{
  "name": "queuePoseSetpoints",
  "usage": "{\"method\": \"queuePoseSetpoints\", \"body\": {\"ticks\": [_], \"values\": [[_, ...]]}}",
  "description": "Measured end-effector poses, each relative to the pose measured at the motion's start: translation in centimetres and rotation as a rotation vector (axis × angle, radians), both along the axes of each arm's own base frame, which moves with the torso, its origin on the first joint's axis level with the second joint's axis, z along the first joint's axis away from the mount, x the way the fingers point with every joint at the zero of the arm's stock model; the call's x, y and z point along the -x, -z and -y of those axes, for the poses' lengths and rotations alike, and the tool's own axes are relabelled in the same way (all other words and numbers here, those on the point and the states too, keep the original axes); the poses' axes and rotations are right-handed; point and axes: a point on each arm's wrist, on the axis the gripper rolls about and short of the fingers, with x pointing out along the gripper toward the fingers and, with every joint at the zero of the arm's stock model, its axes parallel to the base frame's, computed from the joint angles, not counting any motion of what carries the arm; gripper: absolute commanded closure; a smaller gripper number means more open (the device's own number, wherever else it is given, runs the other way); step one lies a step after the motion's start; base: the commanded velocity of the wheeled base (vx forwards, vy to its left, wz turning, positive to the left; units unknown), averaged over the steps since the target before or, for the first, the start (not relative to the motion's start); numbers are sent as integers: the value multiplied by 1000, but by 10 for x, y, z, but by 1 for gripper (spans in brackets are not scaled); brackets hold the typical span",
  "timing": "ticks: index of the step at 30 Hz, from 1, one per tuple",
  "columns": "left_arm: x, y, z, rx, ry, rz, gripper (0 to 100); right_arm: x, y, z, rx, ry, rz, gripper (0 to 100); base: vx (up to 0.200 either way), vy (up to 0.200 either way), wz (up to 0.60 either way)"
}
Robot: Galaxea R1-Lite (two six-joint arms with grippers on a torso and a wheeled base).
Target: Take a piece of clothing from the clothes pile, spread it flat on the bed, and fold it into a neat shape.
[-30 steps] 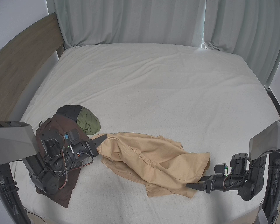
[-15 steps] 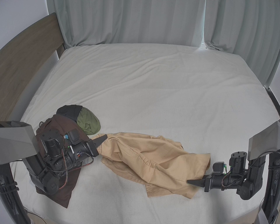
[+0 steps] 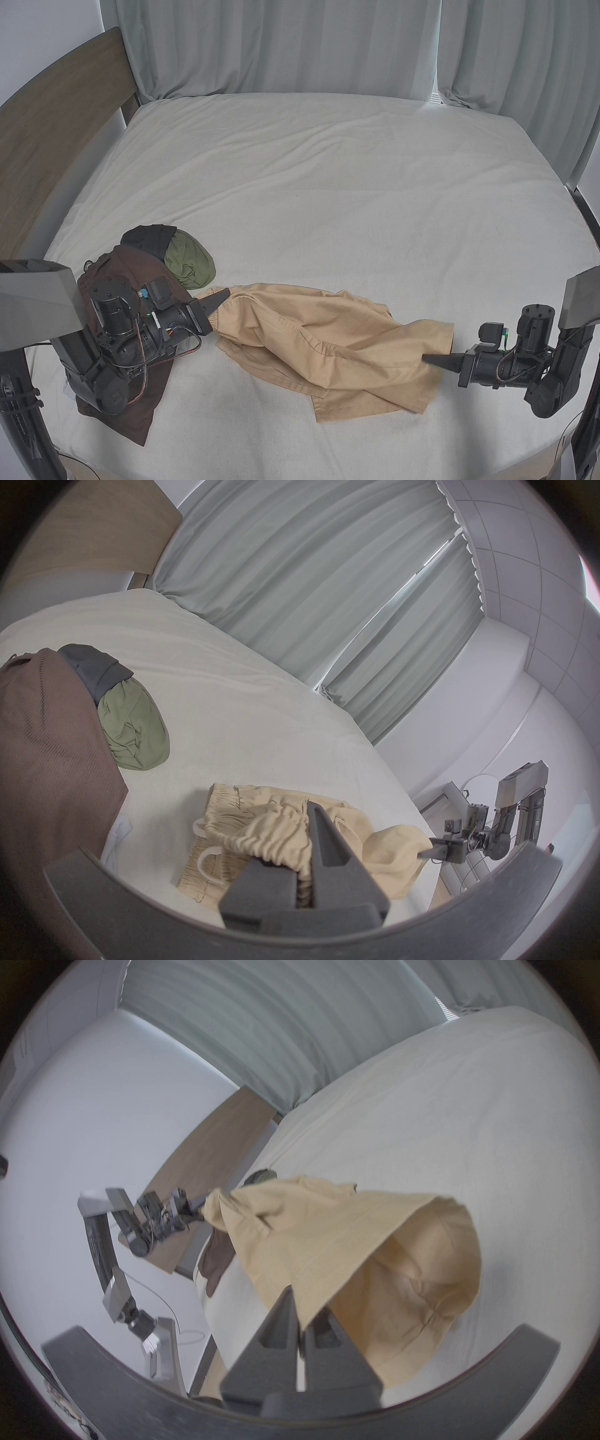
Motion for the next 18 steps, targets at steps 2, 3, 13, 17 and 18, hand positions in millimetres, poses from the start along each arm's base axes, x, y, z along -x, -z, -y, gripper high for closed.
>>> {"method": "queuePoseSetpoints", "body": {"ticks": [2,3,13,17,18], "values": [[0,1,0,0,0,-1,100,-6,-7,2,-29,22,15,100,0,0,0],[0,1,0,0,0,-1,100,-9,-10,3,-40,30,23,100,0,0,0],[-2,3,0,-2,-1,-8,100,-46,-36,24,-161,154,95,100,0,0,0],[-3,6,0,-4,-5,-12,100,-53,-41,37,-172,201,118,100,0,0,0],[-4,6,0,-4,-5,-13,100,-54,-41,39,-173,207,122,100,0,0,0]]}}
